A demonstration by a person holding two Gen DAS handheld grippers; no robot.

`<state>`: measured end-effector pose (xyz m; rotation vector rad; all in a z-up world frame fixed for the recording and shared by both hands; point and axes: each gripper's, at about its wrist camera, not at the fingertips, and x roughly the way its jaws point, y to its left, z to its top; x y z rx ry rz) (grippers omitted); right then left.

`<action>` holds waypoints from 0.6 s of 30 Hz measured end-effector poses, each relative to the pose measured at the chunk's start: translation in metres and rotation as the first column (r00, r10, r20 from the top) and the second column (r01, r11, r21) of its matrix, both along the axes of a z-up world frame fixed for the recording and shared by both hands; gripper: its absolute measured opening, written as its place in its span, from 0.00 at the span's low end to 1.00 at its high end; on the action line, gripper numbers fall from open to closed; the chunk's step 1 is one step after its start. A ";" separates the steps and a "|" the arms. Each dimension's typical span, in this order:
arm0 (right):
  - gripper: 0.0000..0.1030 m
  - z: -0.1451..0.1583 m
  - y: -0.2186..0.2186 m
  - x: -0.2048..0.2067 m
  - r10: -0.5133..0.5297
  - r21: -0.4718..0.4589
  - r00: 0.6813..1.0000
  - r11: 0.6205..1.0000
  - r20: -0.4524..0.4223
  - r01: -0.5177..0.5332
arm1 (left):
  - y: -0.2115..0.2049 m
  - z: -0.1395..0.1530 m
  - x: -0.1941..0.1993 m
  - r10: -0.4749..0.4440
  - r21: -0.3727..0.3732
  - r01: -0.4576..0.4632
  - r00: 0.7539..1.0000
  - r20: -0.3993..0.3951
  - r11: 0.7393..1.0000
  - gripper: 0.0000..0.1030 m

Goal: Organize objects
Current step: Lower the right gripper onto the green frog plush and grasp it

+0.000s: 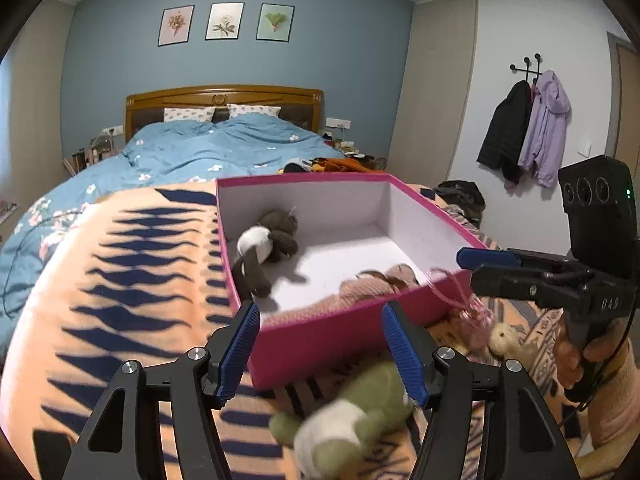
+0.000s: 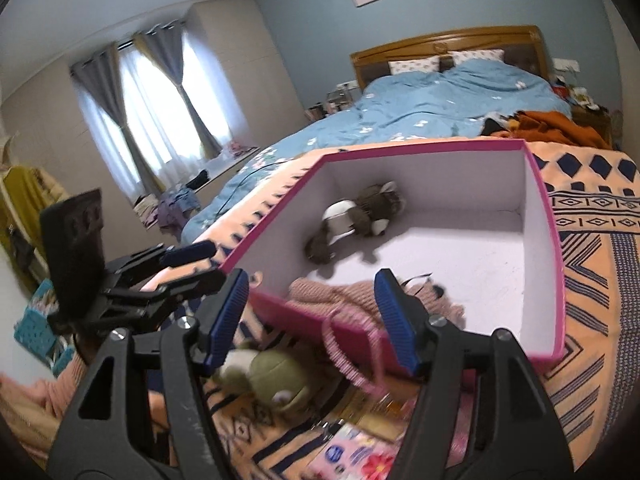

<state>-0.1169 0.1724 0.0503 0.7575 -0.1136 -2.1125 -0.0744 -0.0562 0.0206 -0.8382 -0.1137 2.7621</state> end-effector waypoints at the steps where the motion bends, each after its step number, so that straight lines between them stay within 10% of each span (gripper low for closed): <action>1: 0.65 -0.002 -0.002 0.006 0.013 0.013 1.000 1.000 -0.005 -0.013 | 0.000 -0.004 0.005 0.001 0.000 -0.001 1.000 0.007 1.000 0.63; 18: 0.65 -0.080 -0.038 0.025 0.071 0.139 0.989 0.986 0.130 -0.089 | 0.002 -0.066 0.043 0.049 0.047 -0.058 0.984 0.171 0.997 0.63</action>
